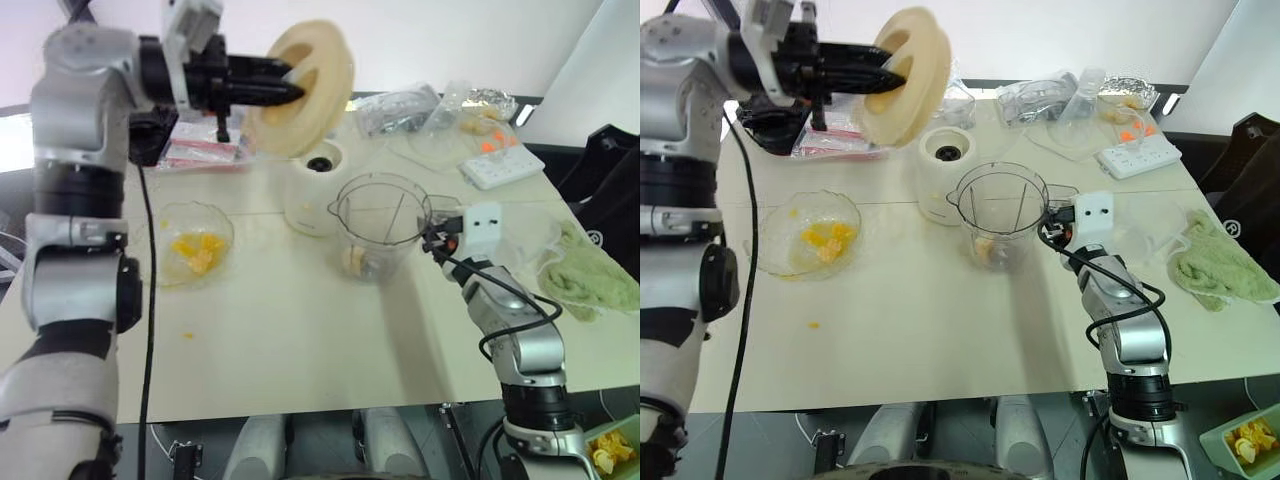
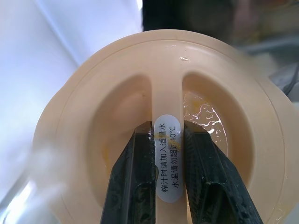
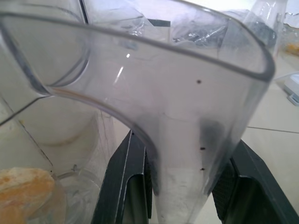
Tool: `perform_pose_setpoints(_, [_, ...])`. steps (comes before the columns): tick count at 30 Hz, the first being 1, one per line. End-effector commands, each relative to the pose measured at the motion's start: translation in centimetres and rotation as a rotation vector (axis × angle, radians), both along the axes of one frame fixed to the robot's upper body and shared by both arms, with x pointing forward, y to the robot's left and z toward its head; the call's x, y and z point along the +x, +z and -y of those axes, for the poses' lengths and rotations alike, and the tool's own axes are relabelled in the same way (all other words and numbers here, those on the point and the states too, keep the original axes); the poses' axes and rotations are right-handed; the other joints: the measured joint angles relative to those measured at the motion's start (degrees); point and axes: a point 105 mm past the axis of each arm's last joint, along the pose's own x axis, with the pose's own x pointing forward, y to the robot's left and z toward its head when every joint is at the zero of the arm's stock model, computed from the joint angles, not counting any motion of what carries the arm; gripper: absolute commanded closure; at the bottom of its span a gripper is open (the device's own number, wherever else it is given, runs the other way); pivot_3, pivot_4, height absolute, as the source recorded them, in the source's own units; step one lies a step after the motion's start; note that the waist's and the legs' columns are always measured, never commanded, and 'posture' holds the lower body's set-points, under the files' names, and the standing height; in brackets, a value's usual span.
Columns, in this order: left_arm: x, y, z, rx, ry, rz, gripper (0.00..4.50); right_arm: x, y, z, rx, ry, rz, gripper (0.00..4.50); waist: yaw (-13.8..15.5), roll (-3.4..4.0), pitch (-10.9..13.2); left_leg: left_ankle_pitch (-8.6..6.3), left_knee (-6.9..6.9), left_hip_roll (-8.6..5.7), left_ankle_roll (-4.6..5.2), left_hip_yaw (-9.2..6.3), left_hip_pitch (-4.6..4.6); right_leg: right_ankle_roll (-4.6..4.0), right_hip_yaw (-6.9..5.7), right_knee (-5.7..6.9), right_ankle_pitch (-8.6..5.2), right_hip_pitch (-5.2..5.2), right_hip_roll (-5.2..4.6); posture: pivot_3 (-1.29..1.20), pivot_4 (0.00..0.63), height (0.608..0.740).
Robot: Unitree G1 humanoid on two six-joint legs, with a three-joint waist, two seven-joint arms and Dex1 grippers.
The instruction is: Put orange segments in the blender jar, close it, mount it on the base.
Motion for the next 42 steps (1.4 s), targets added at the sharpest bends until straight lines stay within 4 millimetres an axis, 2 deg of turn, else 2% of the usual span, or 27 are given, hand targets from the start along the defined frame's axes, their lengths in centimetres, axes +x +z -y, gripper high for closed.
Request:
perform_pose_setpoints(1, [-1.3, 1.0, 1.9, 0.004, -0.117, 0.026, 4.25, -0.3, 2.3, -2.4, 0.035, 0.076, 0.073, 3.51, -0.21, 0.0, 0.0, 0.0, 0.0, 0.0, 0.0, 0.0, 0.0, 0.0, 0.0, 0.0, 0.0, 0.0, 0.01, 0.0, 0.15, 0.74])
perform_pose_setpoints(7, [-2.7, 0.7, 5.3, 0.0, -0.268, -0.051, 4.25, -0.8, 2.7, -5.4, 0.08, 0.148, 0.071, 3.51, -0.41, 0.05, 0.03, 0.0, -0.02, 0.03, 0.0, -0.02, 0.01, -0.05, 0.02, 0.07, -0.03, -0.06, 0.06, 0.0, 0.15, 0.74])
perform_pose_setpoints(11, [-3.1, -1.5, 6.3, 0.071, -0.317, -0.1, 4.25, -1.3, 2.8, -6.4, 0.08, 0.178, 0.071, 3.51, -0.18, 0.06, 0.04, 0.0, -0.02, 0.03, 0.0, -0.06, 0.01, -0.05, 0.04, 0.07, -0.03, -0.07, 0.05, 0.0, 0.15, 0.74])
perform_pose_setpoints(14, [-3.1, -3.4, 6.5, 0.129, -0.319, -0.13, 4.25, -1.5, 2.7, -6.9, 0.071, 0.198, 0.065, 3.51, -0.01, 0.06, 0.04, 0.0, -0.02, 0.03, 0.0, -0.06, 0.01, -0.05, 0.04, 0.07, -0.03, -0.06, 0.03, 0.0, 0.15, 0.74])
perform_pose_setpoints(17, [-2.2, -6.1, 6.6, 0.217, -0.24, -0.179, 4.25, -1.7, 2.6, -7.0, 0.057, 0.199, 0.061, 3.51, -0.06, 0.06, 0.04, 0.0, -0.02, 0.03, 0.0, -0.06, 0.01, -0.05, 0.05, 0.07, -0.03, -0.05, 0.03, 0.0, 0.15, 0.74])
perform_pose_setpoints(21, [-2.1, -9.1, 6.4, 0.316, -0.19, -0.203, 4.25, -1.8, 2.3, -6.8, 0.042, 0.196, 0.057, 3.51, -0.08, 0.06, 0.04, 0.0, -0.02, 0.03, 0.0, -0.08, 0.01, -0.05, 0.05, 0.07, -0.03, -0.07, 0.04, 0.0, 0.15, 0.74])
perform_pose_setpoints(27, [-0.9, -12.1, 5.8, 0.425, -0.094, -0.157, 4.25, -1.8, 2.4, -7.0, 0.04, 0.204, 0.058, 3.51, 0.0, 0.06, 0.04, 0.0, -0.03, 0.03, 0.0, -0.08, 0.01, -0.06, 0.05, 0.08, -0.03, -0.08, 0.04, 0.0, 0.15, 0.74])
perform_pose_setpoints(33, [0.2, -12.8, 5.6, 0.461, -0.027, -0.132, 4.25, -1.9, 2.4, -7.3, 0.046, 0.212, 0.059, 3.51, 0.03, 0.06, 0.02, 0.0, -0.03, 0.03, 0.0, -0.07, 0.08, -0.06, 0.05, 0.07, -0.03, -0.01, 0.03, 0.0, 0.15, 0.74])
perform_pose_setpoints(42, [0.7, -11.9, 5.7, 0.489, -0.004, -0.157, 4.25, -2.0, 2.1, -7.2, 0.048, 0.207, 0.055, 3.51, 0.01, 0.06, 0.0, 0.0, -0.02, 0.01, 0.0, -0.06, 0.11, -0.05, 0.05, 0.07, -0.04, 0.04, 0.04, 0.0, 0.15, 0.74])
